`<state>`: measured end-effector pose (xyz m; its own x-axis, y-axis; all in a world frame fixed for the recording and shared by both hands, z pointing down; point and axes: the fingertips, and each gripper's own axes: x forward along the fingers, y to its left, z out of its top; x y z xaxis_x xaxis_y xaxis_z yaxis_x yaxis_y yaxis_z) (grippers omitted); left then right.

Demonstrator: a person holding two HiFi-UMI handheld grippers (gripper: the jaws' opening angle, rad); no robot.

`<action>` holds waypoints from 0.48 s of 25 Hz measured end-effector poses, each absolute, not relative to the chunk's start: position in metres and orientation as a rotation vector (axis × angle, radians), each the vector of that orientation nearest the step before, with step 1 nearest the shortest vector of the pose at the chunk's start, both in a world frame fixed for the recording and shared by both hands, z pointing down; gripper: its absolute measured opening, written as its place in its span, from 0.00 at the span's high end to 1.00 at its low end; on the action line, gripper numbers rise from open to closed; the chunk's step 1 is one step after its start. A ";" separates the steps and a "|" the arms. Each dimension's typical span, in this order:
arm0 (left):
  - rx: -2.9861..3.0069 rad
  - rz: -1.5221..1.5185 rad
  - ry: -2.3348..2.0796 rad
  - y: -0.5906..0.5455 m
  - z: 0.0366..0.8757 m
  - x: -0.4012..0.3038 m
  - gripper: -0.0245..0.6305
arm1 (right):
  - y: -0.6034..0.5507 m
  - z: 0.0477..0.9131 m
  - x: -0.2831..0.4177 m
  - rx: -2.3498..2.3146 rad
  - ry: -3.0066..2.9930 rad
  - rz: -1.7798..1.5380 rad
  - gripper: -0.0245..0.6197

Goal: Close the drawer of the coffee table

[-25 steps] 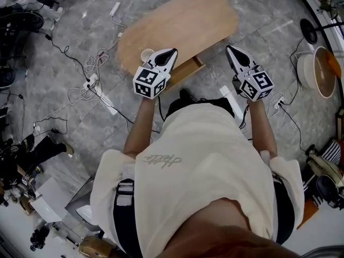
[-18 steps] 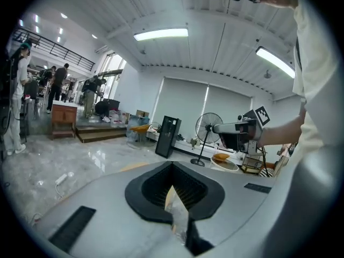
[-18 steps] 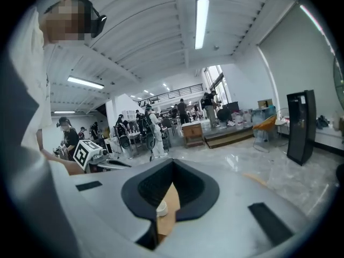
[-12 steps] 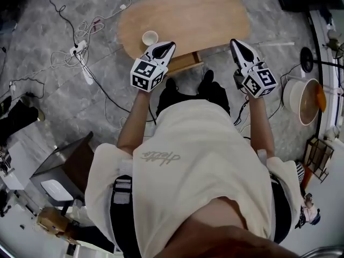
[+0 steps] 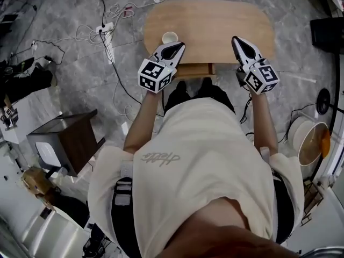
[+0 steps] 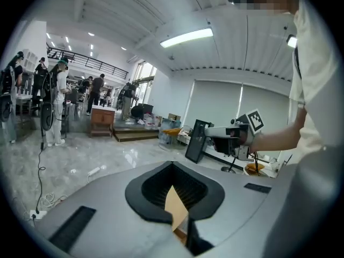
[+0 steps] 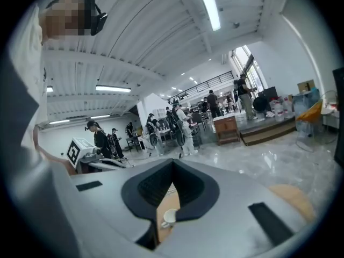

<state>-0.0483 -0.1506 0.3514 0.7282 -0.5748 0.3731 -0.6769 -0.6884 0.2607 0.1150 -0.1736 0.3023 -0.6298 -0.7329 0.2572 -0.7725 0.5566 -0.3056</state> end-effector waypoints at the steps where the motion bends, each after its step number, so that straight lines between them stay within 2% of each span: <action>1: 2.551 0.383 -0.984 -0.155 0.348 -0.042 0.96 | -0.180 0.306 0.119 1.281 -2.695 0.622 0.97; 7: 2.569 0.541 -1.064 -0.170 0.343 -0.004 0.96 | -0.204 0.346 0.139 1.147 -2.699 0.698 0.97; 12: 2.468 0.562 -1.150 -0.169 0.347 -0.005 0.96 | -0.208 0.378 0.146 1.049 -2.664 0.697 0.97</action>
<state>-0.0050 -0.1686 0.3465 0.5897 -0.6393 0.4935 -0.7822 -0.6042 0.1519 0.1461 -0.2081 0.3781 -0.7298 -0.5920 0.3419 -0.6836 0.6380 -0.3544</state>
